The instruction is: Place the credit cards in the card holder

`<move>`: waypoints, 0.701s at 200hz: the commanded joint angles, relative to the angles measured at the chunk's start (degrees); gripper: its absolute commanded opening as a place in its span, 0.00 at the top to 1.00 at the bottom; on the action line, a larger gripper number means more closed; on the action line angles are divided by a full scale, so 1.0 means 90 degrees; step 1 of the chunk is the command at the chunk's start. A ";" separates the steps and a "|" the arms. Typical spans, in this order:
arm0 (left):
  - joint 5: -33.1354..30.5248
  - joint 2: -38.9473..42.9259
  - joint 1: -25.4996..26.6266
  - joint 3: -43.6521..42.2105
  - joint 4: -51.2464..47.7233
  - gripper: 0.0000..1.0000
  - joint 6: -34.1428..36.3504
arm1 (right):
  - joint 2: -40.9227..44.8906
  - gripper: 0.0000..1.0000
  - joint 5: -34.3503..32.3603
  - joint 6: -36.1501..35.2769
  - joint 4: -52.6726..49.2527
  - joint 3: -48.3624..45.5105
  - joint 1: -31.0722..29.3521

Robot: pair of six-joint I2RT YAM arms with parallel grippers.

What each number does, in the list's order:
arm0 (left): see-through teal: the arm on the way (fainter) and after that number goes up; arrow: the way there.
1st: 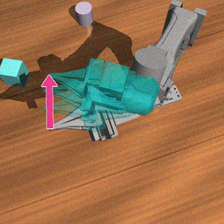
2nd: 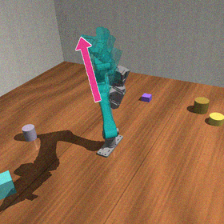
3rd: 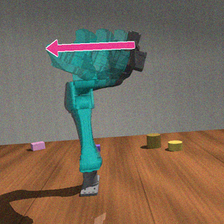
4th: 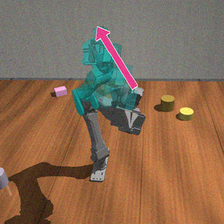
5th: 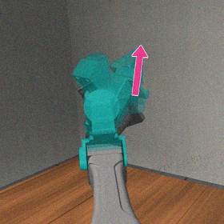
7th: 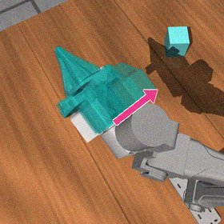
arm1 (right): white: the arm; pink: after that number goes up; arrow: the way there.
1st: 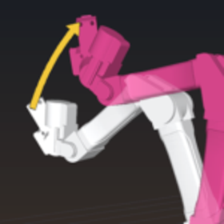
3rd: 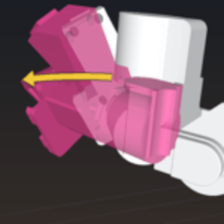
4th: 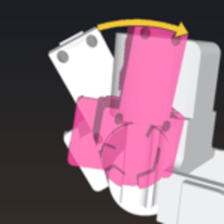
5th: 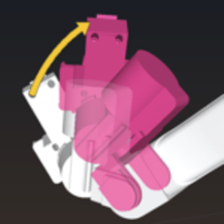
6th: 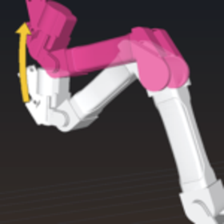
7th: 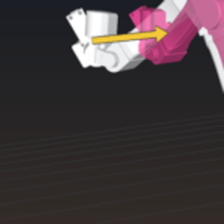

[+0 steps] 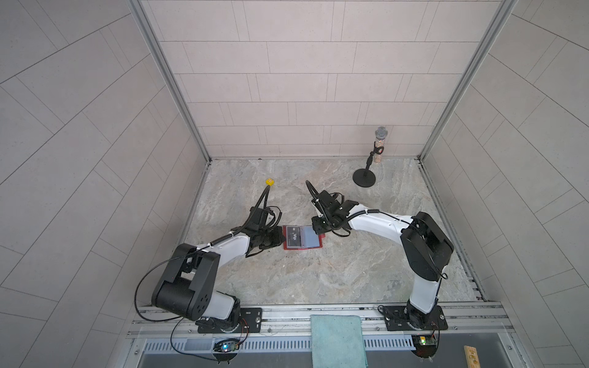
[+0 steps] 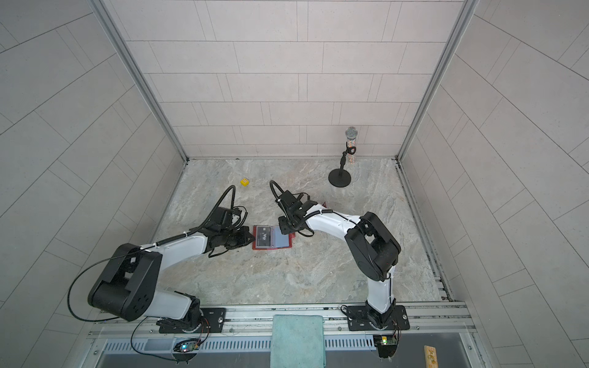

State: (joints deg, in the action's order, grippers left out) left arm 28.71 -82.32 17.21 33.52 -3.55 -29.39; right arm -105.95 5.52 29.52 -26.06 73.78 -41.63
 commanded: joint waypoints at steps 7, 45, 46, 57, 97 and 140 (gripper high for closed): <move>-0.0088 0.0201 0.0011 0.0180 -0.0247 1.00 0.0121 | -0.0035 0.60 -0.0341 -0.0194 -0.0430 0.0071 -0.0004; -0.0134 0.0293 0.0033 0.0230 -0.0366 1.00 0.0128 | -0.0187 0.60 -0.0350 -0.0204 -0.0471 0.0074 -0.0004; -0.0134 0.0292 0.0037 0.0231 -0.0371 1.00 0.0124 | -0.0189 0.60 -0.0350 -0.0204 -0.0472 0.0074 -0.0004; -0.0143 0.0299 0.0050 0.0250 -0.0406 1.00 0.0133 | -0.0228 0.60 -0.0341 -0.0204 -0.0484 0.0065 -0.0004; -0.0262 0.0358 0.0123 0.0374 -0.0623 1.00 0.0201 | -0.0298 0.69 -0.0219 -0.0213 -0.0451 0.0030 0.0024; -0.0495 0.0407 0.0235 0.0568 -0.0946 1.00 0.0317 | -0.0164 1.00 0.0199 -0.0127 -0.0120 -0.0246 0.0135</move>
State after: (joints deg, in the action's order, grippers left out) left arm 26.33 -80.16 18.57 36.49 -9.41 -28.18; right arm -108.05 5.10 27.86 -28.42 73.49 -41.23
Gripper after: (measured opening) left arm 0.061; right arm 0.069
